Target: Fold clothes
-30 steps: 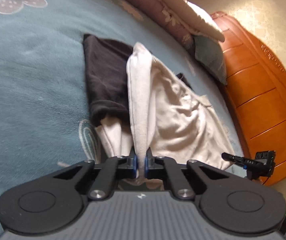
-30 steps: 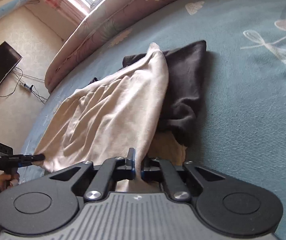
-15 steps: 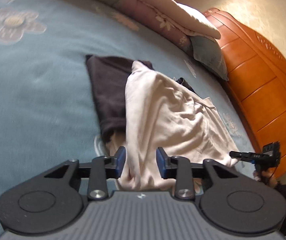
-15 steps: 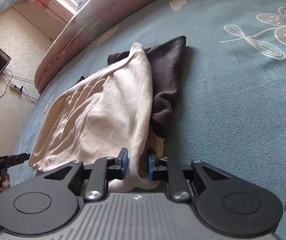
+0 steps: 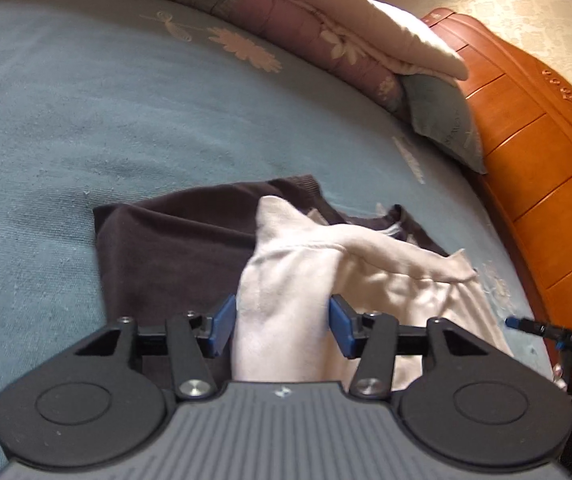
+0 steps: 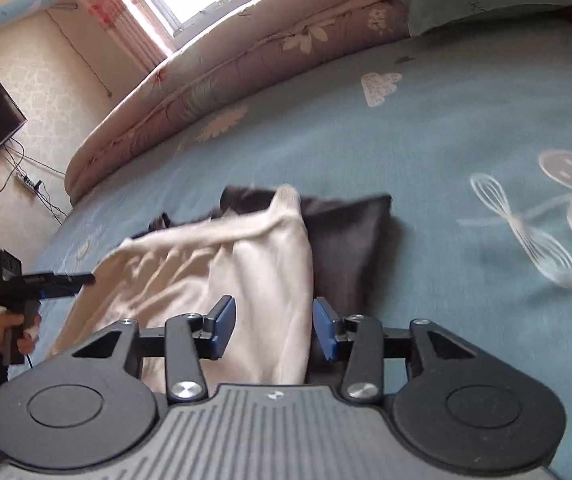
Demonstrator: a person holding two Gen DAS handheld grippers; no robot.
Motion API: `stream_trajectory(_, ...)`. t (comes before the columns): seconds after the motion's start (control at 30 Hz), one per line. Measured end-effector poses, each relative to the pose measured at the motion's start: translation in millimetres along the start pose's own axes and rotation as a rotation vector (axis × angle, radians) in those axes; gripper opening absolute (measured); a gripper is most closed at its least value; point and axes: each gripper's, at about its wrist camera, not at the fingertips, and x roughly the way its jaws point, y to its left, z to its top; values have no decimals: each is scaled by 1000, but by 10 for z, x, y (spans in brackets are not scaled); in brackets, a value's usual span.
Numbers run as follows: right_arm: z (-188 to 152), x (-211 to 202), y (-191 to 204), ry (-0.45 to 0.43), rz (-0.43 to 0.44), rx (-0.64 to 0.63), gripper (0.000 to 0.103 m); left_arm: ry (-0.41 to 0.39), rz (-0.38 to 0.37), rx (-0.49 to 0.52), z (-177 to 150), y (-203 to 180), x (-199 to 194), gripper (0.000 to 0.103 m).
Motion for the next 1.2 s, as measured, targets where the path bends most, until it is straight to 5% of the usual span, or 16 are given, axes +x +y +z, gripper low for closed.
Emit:
stream_trajectory(0.17,276,554,-90,47,-7,12,48,10,-64,-60,57,81,82,66)
stream_trajectory(0.23,306,729,-103,70,-6,8,48,18,-79,-67,81,80,106,63)
stream_trajectory(0.3,290,811,-84,74,7,-3,44,20,-93,-84,90,79,119,39)
stream_trajectory(0.33,270,823,-55,71,4,-16,39,18,-84,-72,80,53,117,9)
stream_trajectory(0.37,256,831,-33,69,-2,-28,19,8,-62,-49,61,11,100,6)
stream_trajectory(0.47,236,790,34,35,-42,-60,5,-42,-61,-16,1,-101,-59,5)
stream_trajectory(0.73,533,711,285,-51,-6,-120,4,-154,-51,-53,-2,-49,-503,5)
stream_trajectory(0.93,529,1150,155,38,-60,-58,11,-60,29,-172,-25,284,-172,12)
stream_trajectory(1.07,358,805,189,9,-75,-82,17,-100,67,-99,-122,213,-418,26)
stream_trajectory(1.2,192,326,410,-5,-31,-145,28,-118,101,82,-298,-136,-750,32)
